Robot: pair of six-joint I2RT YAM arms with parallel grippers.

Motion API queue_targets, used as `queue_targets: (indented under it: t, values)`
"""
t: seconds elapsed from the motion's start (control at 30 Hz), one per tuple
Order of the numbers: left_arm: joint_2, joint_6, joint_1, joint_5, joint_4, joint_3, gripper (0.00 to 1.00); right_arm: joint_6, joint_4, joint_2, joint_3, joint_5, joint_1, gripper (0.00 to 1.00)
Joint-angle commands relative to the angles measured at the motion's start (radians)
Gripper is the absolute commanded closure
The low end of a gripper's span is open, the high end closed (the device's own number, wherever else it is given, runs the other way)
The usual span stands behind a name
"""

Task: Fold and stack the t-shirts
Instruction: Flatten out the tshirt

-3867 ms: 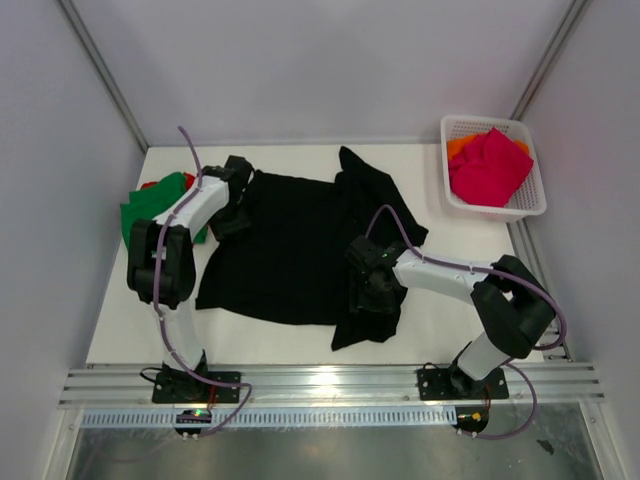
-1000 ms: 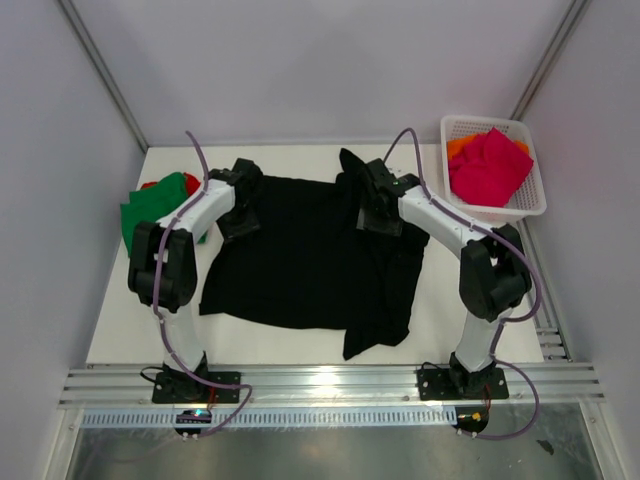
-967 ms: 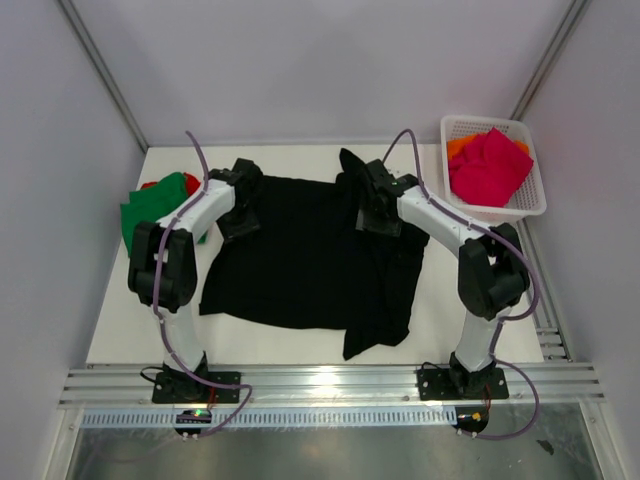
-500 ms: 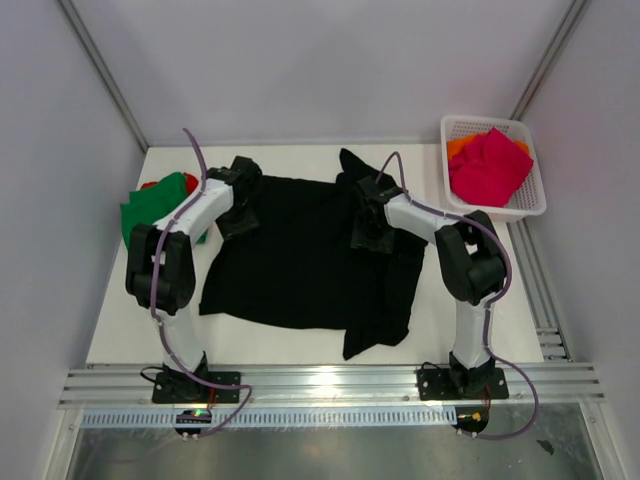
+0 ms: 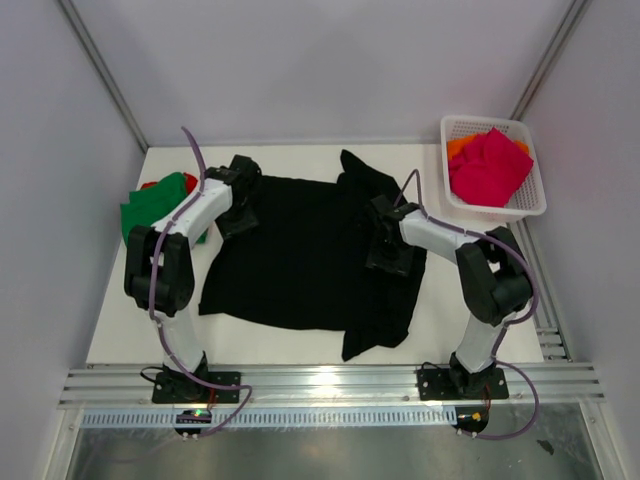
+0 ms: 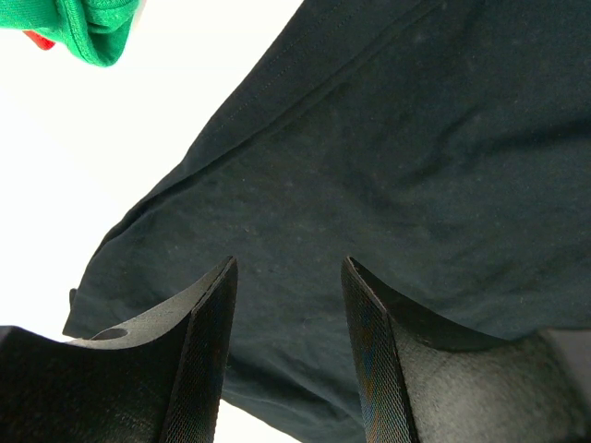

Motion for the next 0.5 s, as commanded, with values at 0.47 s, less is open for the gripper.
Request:
queue_targets:
  t: [0.47]
  values:
    - [-0.028, 0.006, 0.001, 0.007, 0.017, 0.013, 0.49, 0.11, -0.154, -0.29, -0.162, 0.135, 0.0, 0.38]
